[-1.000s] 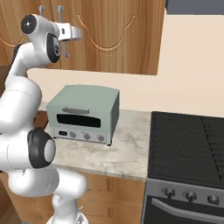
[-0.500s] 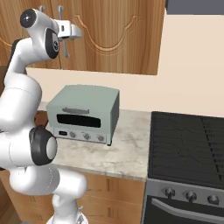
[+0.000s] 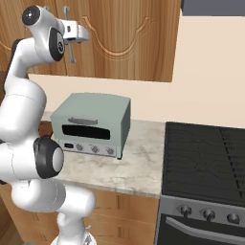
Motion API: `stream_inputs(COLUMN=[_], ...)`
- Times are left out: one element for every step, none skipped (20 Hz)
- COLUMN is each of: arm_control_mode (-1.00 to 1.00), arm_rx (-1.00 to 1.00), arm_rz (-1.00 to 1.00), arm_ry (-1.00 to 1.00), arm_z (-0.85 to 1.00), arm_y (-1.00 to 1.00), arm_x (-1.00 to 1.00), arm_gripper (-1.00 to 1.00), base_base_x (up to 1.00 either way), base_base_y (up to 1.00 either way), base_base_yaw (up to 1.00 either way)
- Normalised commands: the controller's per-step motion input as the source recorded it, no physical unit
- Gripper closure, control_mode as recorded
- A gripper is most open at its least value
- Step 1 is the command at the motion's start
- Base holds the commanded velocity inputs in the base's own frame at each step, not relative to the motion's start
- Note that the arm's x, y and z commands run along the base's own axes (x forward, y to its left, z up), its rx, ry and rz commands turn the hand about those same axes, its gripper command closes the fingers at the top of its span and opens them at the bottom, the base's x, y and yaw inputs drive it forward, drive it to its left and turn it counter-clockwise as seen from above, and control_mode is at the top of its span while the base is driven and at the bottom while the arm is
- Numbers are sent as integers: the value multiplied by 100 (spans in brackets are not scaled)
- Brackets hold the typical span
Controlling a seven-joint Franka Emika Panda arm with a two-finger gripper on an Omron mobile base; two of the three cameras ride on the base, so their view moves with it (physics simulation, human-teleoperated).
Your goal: Open the cabinet, retrieve the rolling pin, and place it next to the meat on the cutting board to prepare for tenderizing.
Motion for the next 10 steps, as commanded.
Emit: stream_inputs(arm_control_mode=[-100,-100,-100,-100,-100,-100,-100,-100,-100,-100], arm_rx=[0,-1,0,0,0,0,0,0,0,0], arm_rz=[0,0,0,0,0,0,0,0,0,2], arm_ry=[0,0,0,0,0,0,0,0,0,0], arm_z=[0,0,0,-3,-5,-5,-3,-2,-8,-6], arm_y=[0,0,0,0,0,4,6,4,1,0], arm_x=[0,0,0,0,6,8,10,0,0,-15], arm_gripper=[100,100,100,100,100,100,100,100,100,100], base_base_x=[0,0,0,0,0,0,0,0,0,0], base_base_y=[0,0,0,0,0,0,0,0,0,0], base_base_yaw=[0,0,0,0,0,0,0,0,0,0])
